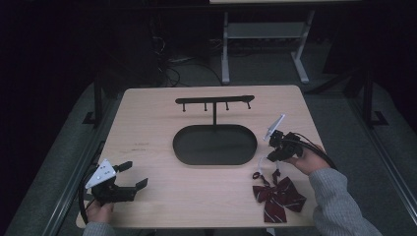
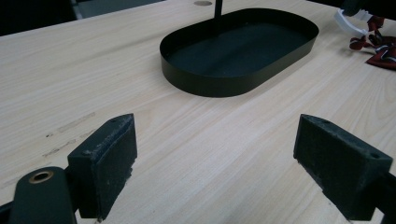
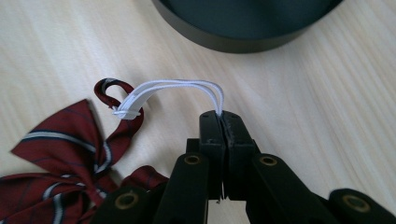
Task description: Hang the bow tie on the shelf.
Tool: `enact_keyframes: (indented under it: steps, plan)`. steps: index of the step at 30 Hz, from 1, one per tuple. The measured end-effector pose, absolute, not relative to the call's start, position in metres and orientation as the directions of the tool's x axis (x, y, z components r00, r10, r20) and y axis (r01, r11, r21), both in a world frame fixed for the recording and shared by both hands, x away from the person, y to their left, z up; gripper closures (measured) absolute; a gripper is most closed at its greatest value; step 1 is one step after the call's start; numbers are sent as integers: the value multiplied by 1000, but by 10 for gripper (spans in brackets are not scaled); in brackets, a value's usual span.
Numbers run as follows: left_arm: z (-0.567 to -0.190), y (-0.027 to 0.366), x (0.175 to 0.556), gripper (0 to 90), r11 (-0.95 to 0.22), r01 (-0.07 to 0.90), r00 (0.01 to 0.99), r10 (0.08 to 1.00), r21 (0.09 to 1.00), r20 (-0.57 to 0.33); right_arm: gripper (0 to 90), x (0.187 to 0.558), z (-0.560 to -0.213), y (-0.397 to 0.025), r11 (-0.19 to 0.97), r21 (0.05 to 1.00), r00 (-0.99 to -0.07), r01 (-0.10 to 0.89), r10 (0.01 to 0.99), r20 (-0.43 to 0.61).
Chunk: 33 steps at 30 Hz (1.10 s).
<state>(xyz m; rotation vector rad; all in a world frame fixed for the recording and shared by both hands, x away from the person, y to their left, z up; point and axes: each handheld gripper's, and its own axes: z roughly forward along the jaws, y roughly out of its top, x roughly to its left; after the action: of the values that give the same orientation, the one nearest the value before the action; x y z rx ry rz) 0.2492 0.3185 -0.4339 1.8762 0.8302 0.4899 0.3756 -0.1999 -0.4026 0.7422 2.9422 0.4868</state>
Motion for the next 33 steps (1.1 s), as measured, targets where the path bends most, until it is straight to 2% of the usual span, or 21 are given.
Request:
enact_keyframes:
  steps: [10, 33]
  plan:
    - [-434, 319, 249, 131, -280, 332, 683, 730, 901, -25, 876, 365, -386, -196, 829, 382, -900, 408, 436, 15]
    - [-434, 318, 249, 131, -284, 328, 685, 729, 901, -20, 876, 352, -361, -196, 830, 432, -918, 354, 396, -9]
